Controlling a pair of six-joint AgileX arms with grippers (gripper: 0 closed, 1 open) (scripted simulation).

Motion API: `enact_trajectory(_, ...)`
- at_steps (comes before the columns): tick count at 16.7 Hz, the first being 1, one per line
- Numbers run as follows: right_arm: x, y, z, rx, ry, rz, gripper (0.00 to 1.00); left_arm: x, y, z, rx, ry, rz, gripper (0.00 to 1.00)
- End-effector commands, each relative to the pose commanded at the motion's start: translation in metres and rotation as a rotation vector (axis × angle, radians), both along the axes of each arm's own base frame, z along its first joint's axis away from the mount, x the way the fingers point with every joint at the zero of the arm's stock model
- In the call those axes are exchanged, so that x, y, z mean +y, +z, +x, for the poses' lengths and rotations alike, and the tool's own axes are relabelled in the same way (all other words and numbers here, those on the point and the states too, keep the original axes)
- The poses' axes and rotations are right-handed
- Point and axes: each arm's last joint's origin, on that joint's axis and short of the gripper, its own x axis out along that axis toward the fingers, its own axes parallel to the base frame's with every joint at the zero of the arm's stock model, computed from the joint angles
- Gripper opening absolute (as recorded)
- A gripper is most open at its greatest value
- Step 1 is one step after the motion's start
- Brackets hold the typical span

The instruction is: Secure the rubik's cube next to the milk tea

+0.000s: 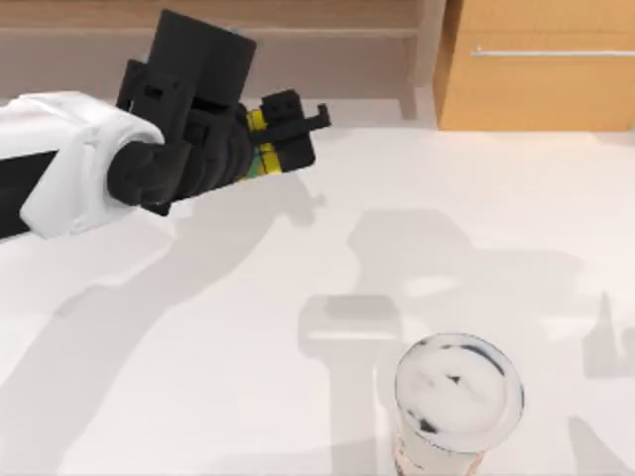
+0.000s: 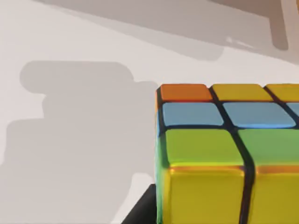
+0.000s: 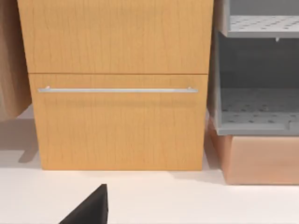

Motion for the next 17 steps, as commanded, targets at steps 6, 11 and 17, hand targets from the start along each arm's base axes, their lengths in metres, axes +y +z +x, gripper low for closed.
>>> enact_trajectory(6, 0.000, 0.000, 0.000, 0.000, 0.000, 0.000, 1.00, -0.024, -0.020, -0.086, 0.520, -0.096, 0.204, 0.00)
enact_trajectory(11, 0.000, 0.000, 0.000, 0.000, 0.000, 0.000, 1.00, -0.032, -0.026, -0.123, 0.753, -0.149, 0.322, 0.00)
enact_trajectory(17, 0.000, 0.000, 0.000, 0.000, 0.000, 0.000, 1.00, -0.033, -0.027, -0.125, 0.773, -0.155, 0.333, 0.00)
